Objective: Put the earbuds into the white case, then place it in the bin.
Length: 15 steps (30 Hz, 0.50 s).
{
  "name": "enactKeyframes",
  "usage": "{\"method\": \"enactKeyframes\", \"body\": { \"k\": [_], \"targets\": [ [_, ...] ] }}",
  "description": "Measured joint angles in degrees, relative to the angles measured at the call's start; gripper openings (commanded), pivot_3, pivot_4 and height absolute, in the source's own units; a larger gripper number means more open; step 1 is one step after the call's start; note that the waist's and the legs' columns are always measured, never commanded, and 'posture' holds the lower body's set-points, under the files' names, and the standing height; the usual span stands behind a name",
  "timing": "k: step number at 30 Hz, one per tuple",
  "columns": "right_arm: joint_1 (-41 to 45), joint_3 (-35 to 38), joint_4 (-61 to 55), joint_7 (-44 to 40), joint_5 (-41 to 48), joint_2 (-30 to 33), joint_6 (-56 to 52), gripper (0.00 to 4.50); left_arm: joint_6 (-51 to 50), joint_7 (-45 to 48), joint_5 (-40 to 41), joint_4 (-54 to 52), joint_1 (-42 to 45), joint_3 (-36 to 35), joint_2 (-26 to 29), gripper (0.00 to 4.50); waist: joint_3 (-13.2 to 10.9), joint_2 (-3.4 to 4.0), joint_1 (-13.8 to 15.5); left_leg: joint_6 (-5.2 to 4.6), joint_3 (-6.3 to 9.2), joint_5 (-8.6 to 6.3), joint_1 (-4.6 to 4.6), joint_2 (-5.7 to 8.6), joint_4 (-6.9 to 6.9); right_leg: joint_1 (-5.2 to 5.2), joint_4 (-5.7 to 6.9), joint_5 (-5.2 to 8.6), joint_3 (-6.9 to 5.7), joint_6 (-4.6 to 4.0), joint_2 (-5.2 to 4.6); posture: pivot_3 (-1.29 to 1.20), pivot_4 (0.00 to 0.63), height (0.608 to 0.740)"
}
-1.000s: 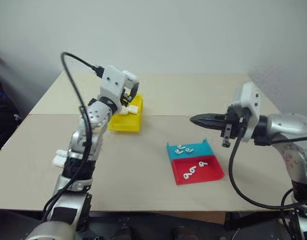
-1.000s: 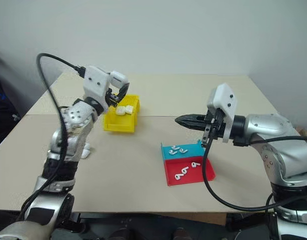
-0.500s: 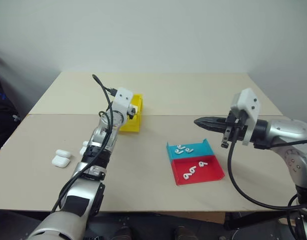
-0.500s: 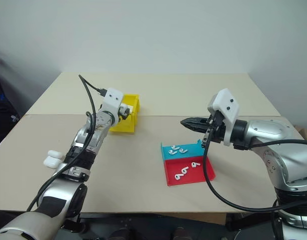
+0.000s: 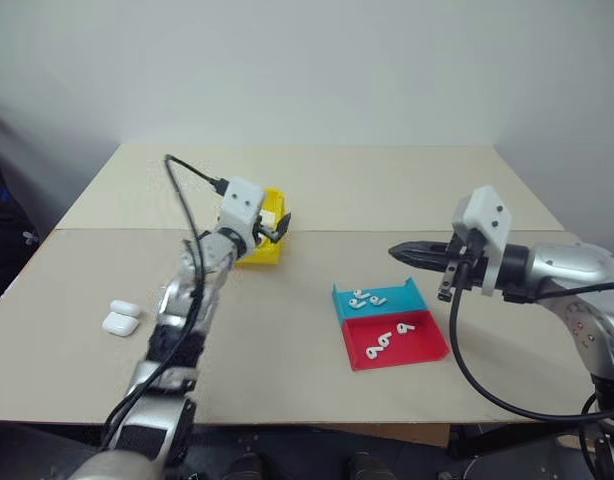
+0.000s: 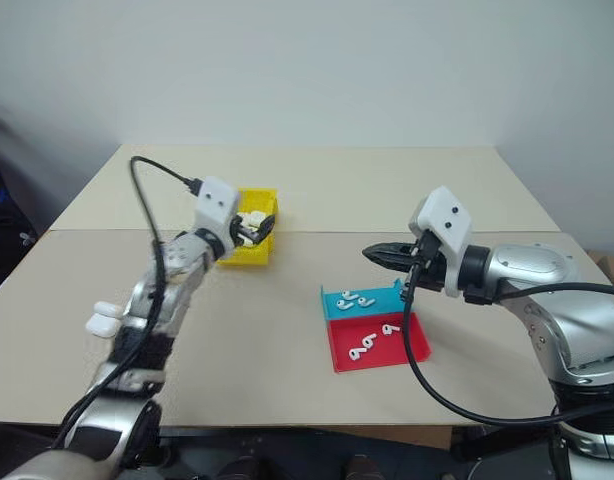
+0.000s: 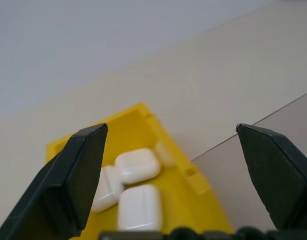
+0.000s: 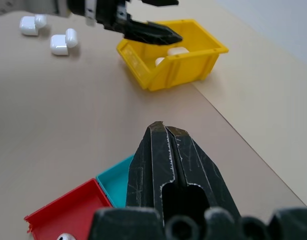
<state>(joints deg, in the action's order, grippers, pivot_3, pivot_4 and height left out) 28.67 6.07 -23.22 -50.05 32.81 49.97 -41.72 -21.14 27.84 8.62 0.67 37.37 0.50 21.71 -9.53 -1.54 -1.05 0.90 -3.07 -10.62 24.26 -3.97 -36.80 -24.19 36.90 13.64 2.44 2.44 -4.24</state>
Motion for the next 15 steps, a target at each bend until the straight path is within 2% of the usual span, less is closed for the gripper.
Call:
{"method": "enactKeyframes", "body": {
  "k": [4, 9, 15],
  "targets": [
    [-5.8, 3.3, 0.6, -5.3, -0.4, 3.1, 5.4, 0.00, -1.5, 9.4, 7.7, -11.4, -10.0, -4.3, 7.3, 4.47, 0.0, 0.00, 0.5, 0.00, 0.01, 0.00, -0.05, 0.00, -0.03, 0.08, 0.01, 0.01, -0.04, 0.01, -0.04, 0.00, 0.150, 0.740],
    [-15.1, 10.2, 2.9, -19.3, -1.1, 5.7, 21.2, 0.00, -4.9, 19.3, 20.1, -20.4, -20.5, -13.4, 15.3, 4.47, 0.0, -0.01, 0.6, 0.00, -0.04, 0.00, -0.06, 0.00, -0.08, 0.12, -0.06, 0.01, -0.05, 0.03, -0.08, 0.00, 0.150, 0.740],
    [-21.0, 18.2, 9.1, -31.3, -2.4, 11.7, 32.1, 0.00, -5.2, 31.7, 28.2, -25.2, -35.3, -23.7, 23.8, 4.47, 0.0, 0.00, 0.3, 0.00, -0.09, 0.00, -0.25, -0.08, -0.07, 0.16, -0.01, 0.32, -0.05, 0.12, -0.04, 0.00, 0.150, 0.740]
  ]
}}
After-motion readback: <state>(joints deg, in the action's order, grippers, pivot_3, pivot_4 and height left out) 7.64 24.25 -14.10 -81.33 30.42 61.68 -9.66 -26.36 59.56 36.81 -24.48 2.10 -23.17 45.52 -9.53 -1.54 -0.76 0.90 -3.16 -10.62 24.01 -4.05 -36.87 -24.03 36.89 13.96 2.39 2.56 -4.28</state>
